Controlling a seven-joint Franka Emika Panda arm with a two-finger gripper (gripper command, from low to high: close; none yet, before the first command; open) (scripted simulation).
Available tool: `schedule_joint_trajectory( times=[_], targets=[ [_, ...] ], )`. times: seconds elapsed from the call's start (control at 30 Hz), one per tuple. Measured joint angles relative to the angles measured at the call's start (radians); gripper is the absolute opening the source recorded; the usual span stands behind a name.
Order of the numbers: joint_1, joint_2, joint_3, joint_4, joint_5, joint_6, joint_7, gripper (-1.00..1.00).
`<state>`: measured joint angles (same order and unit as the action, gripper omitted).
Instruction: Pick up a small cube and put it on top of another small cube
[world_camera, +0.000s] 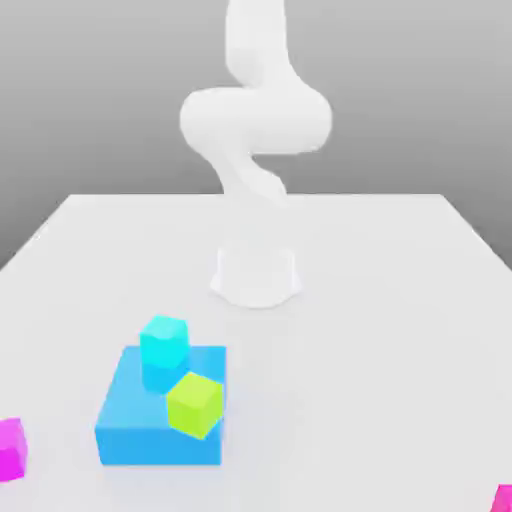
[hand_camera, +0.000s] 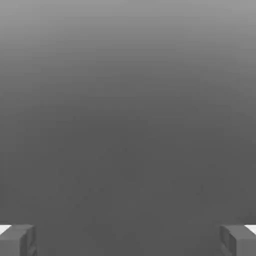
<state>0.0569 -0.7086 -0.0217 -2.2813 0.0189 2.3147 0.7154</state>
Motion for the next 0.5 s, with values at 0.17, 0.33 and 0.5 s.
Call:
schedule_joint_trajectory(
  times=[0.17, 0.33, 0.5],
  targets=[
    [0.106, 0.188, -0.035, 0.038, 0.046, 0.030, -0.179, 0.00],
    [0.190, 0.370, -0.051, 0.076, 0.095, 0.058, -0.354, 0.00],
    [0.252, 0.552, -0.043, 0.113, 0.132, 0.087, -0.522, 0.00]
  ],
)
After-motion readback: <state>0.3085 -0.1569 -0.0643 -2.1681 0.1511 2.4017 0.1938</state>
